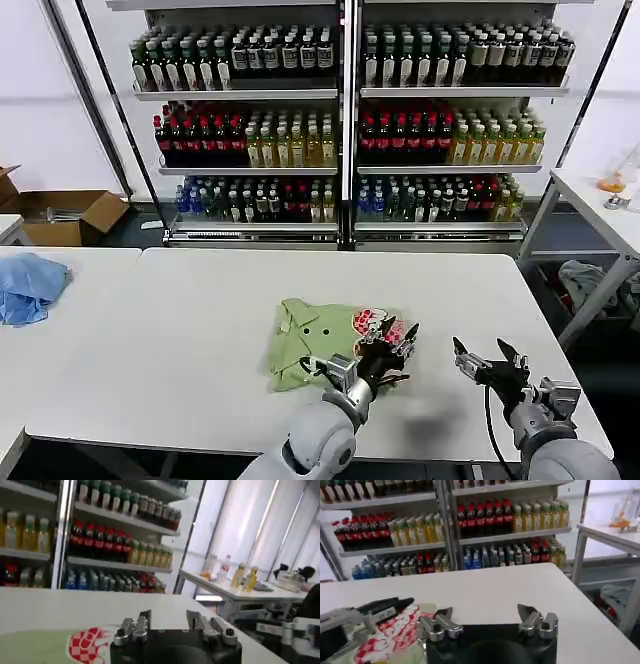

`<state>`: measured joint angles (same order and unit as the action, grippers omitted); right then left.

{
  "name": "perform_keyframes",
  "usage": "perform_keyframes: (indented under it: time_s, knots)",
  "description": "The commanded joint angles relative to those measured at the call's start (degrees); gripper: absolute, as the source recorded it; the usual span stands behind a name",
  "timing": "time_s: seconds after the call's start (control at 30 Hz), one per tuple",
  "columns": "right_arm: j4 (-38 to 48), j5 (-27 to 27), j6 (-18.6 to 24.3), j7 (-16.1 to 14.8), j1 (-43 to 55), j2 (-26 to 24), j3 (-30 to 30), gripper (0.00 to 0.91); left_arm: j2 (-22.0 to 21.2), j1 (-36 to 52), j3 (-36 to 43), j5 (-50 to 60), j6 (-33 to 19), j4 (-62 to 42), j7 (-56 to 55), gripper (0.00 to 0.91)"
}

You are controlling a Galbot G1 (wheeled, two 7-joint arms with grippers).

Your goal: Fold and organize the clothes.

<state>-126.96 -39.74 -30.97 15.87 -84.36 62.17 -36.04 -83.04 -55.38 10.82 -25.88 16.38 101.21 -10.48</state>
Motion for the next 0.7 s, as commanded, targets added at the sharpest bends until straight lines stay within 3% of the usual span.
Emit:
perform_keyframes:
  time_s: [0.03,0.2,0.43,0.6,0.63,0.7]
  knots:
    - [7.62,-1.9,1.2,2.19,11.07,4.59,11.76,0.907,7.29,-10.96,-17.06,-0.59,-4.02,13.94,-1.64,0.907]
    - [14.68,-3.13,1.59,3.69,16.84,9.13,19.48,0.907,10.98,-20.52,-25.39,-0.12,-6.29,18.58,-2.19,0.907]
    - [22.61,-4.19,1.93,5.51,21.44,13.25,22.93,0.907,8.51,-30.3,-30.81,0.7,-7.65,22.64,-2.35,0.907]
    - [24.98,-3.35,2.39,7.77,21.9,14.17,23.29,0.907,8.13,-31.32,-31.64,0.68,-7.72,23.12,-2.44,0.907]
    - [25.28,-3.33,2.45,8.21,21.83,14.21,23.29,0.877,8.15,-31.29,-31.65,0.63,-7.7,23.03,-2.55,0.907]
    - [25.55,-3.37,2.68,8.39,21.67,14.15,23.23,0.615,8.16,-31.21,-31.57,0.6,-7.67,23.0,-2.58,0.907]
